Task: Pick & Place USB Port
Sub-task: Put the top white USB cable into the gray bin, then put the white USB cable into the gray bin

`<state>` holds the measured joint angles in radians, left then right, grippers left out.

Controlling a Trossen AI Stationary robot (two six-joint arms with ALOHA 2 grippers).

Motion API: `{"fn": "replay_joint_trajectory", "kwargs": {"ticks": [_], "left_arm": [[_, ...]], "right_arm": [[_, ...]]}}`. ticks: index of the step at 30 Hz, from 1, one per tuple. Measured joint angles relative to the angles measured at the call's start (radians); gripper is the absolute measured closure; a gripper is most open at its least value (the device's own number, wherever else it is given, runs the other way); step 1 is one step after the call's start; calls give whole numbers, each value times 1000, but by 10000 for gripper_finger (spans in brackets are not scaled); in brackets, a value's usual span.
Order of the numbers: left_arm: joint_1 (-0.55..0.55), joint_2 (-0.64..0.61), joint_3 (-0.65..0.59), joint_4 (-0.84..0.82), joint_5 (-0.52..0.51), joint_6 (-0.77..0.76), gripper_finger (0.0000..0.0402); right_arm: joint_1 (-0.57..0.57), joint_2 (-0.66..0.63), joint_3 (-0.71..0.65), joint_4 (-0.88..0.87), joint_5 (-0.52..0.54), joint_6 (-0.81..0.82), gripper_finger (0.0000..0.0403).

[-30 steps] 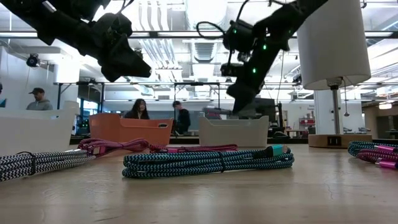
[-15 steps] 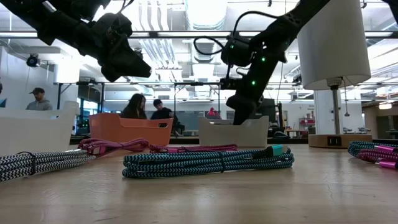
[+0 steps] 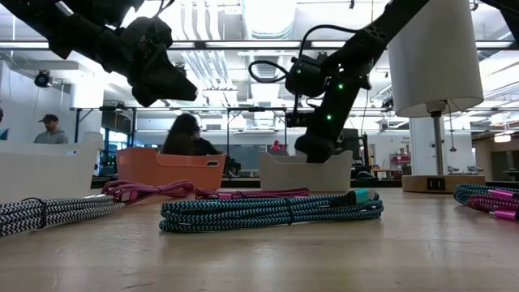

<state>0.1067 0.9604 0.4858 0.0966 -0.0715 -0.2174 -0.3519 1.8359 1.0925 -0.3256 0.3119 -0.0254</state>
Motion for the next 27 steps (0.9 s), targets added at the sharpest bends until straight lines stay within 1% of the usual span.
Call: {"fn": "replay_joint_trajectory", "kwargs": {"ticks": [6, 8, 19, 24, 27], "left_arm": [[0, 0, 0, 1, 0, -11, 287], [0, 0, 0, 2, 0, -22, 287], [-12, 0, 13, 13, 1, -56, 287], [-66, 7, 99, -13, 2, -28, 287], [-111, 46, 207, -181, -28, -24, 287]], "right_arm": [[0, -11, 17, -1, 1, -5, 393], [0, -11, 26, -10, 0, -8, 387], [1, -13, 37, -38, 1, -11, 298], [20, -15, 66, -38, 2, -17, 268], [39, -15, 97, -40, 3, -43, 254]]}}
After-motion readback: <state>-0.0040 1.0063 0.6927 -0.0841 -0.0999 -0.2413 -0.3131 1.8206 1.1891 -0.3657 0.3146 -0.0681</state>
